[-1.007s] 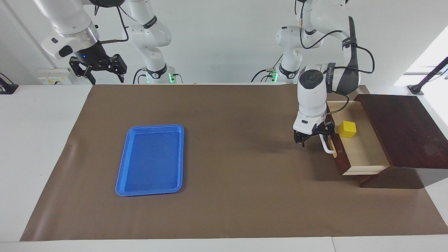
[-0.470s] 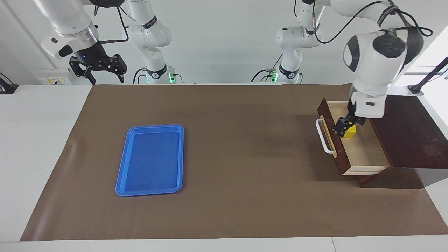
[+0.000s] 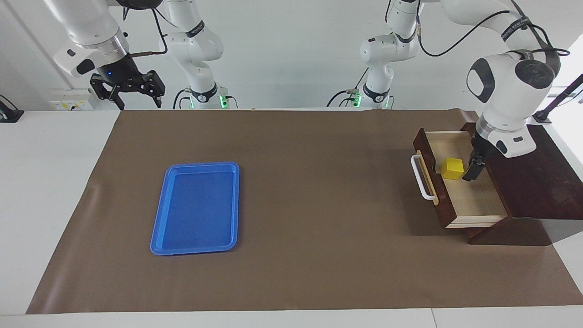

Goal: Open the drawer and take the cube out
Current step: 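Release the handle and lower the left gripper onto the yellow cube, then grasp the yellow cube with the left gripper and lift it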

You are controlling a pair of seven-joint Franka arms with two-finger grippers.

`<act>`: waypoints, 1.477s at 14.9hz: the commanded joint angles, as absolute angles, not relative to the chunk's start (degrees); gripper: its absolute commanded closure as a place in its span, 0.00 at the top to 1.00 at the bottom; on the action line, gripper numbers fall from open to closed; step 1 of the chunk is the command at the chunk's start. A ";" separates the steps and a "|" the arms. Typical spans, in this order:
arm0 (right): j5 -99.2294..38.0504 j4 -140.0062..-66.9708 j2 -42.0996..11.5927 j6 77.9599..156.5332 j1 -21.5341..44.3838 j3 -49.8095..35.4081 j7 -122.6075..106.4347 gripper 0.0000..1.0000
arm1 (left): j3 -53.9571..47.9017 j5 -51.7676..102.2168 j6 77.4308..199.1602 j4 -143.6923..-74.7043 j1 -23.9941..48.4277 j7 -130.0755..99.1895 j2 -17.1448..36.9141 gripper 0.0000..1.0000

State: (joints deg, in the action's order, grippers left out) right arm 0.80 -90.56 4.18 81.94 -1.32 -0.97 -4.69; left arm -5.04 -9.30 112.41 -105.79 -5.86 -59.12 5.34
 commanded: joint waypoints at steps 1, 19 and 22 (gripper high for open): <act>-0.35 -91.32 5.19 81.65 -2.37 -1.49 -4.22 1.00 | -4.75 -8.61 115.92 -112.06 -5.63 -68.01 1.67 1.00; -0.79 -91.84 5.45 80.60 -1.67 -1.76 -6.22 1.00 | -4.66 -8.88 122.44 -114.36 -7.82 -71.90 2.81 0.00; -1.49 -93.07 6.15 81.12 -1.58 -2.37 -10.98 1.00 | -4.66 -8.79 113.42 -105.51 -6.51 -73.64 5.53 0.00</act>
State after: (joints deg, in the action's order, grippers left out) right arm -0.19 -90.94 4.31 81.01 -1.11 -1.81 -7.90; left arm -4.53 -9.30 120.27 -112.58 -7.19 -72.02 3.58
